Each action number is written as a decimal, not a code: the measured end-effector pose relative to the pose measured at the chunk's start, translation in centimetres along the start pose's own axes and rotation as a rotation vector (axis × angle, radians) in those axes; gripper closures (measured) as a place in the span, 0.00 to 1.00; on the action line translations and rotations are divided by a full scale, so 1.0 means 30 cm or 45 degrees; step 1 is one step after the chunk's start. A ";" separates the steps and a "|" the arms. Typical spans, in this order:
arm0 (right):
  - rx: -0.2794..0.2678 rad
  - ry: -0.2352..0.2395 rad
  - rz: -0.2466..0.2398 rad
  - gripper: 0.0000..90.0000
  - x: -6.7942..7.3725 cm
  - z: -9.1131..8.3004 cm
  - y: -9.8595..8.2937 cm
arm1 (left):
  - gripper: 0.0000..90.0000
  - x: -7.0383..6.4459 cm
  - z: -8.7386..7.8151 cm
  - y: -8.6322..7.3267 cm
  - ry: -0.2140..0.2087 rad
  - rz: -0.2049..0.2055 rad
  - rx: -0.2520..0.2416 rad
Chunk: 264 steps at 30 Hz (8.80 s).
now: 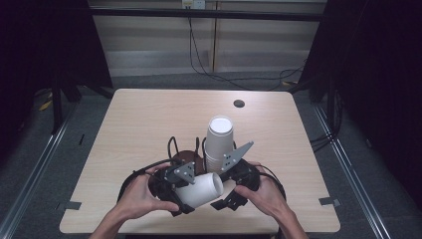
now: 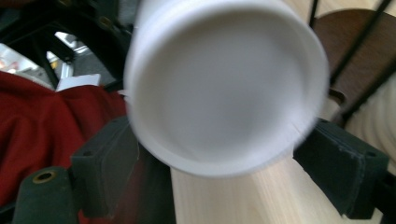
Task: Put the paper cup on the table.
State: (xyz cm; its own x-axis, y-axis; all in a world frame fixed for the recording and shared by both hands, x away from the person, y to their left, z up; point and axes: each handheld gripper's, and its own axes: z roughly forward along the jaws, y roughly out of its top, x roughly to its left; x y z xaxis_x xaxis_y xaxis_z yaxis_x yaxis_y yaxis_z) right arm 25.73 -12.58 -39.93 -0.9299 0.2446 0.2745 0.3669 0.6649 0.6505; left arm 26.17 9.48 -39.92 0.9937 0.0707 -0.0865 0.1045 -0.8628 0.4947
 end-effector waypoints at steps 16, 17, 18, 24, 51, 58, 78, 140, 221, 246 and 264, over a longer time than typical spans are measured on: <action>0.147 0.046 -0.011 0.17 -0.001 0.058 0.042 | 0.19 -0.005 0.030 -0.017 0.010 0.023 0.126; 0.173 0.050 -0.003 0.18 -0.001 0.069 0.043 | 0.19 -0.008 0.035 -0.016 0.009 0.033 0.137; 0.184 0.058 -0.004 0.18 -0.001 0.072 0.044 | 0.19 -0.008 0.035 -0.016 0.009 0.033 0.137; 0.216 0.104 -0.002 0.19 -0.006 0.090 0.047 | 0.19 -0.018 0.047 -0.010 -0.013 0.050 0.153; 0.234 0.112 -0.015 0.27 -0.002 0.099 0.042 | 0.15 -0.027 0.072 0.004 -0.031 0.097 0.123; 0.229 0.109 0.001 0.28 0.004 0.093 0.043 | 0.14 -0.031 0.068 -0.003 -0.031 0.075 0.081; 0.179 0.097 0.001 0.28 0.012 0.087 0.032 | 0.13 -0.025 0.028 -0.042 -0.033 0.097 -0.098; -0.302 0.054 0.162 0.28 -0.057 -0.022 -0.085 | 0.18 0.027 -0.075 -0.267 0.086 -0.288 -0.847; -0.388 0.158 -0.007 0.25 -0.017 0.053 -0.063 | 0.14 0.023 -0.041 -0.194 -0.135 -0.226 -0.980; -0.512 0.061 0.043 0.16 -0.029 0.003 -0.096 | 0.15 0.040 -0.096 -0.240 -0.088 -0.327 -0.936; -0.604 -0.078 0.110 0.16 -0.025 -0.061 -0.131 | 0.15 0.046 -0.164 -0.309 -0.007 -0.391 -0.876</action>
State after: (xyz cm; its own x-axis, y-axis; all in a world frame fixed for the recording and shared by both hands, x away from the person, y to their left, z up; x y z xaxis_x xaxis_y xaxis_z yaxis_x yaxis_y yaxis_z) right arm 25.02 -16.66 -41.39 -0.8902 0.3352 0.3085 0.3995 0.2489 0.8823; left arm 26.77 20.03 -40.38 0.9159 0.2535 -0.3112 0.3799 -0.2974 0.8759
